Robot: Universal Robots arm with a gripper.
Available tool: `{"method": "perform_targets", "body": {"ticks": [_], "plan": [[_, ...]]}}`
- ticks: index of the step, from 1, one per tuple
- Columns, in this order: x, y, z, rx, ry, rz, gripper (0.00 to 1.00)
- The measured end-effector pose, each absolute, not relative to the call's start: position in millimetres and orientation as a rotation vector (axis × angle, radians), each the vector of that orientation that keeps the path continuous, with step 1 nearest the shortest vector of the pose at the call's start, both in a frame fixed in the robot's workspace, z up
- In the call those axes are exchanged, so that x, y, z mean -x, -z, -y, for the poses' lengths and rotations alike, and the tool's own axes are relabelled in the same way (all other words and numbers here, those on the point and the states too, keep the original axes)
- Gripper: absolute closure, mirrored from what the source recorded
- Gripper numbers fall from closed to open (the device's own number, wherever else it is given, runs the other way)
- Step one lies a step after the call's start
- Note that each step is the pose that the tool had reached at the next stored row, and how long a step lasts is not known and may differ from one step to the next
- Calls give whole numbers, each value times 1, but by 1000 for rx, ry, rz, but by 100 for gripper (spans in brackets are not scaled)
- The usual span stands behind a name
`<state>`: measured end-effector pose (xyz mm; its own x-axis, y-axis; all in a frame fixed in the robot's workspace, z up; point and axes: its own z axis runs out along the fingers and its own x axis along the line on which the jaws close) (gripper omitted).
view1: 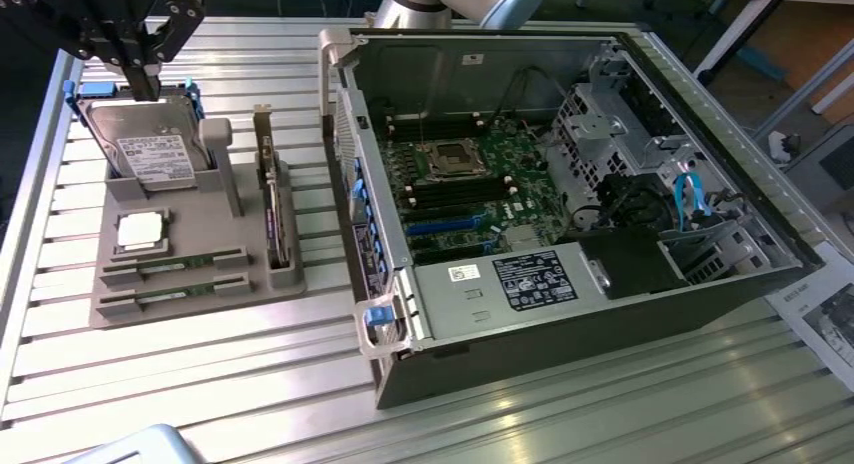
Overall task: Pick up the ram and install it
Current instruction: 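Reach for the ram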
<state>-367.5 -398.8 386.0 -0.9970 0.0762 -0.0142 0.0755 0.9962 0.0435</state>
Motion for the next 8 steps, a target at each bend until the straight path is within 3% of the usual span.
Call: {"method": "perform_targets", "body": {"ticks": [8], "plan": [[368, -386, 409, -119, -52, -3123, 90]]}}
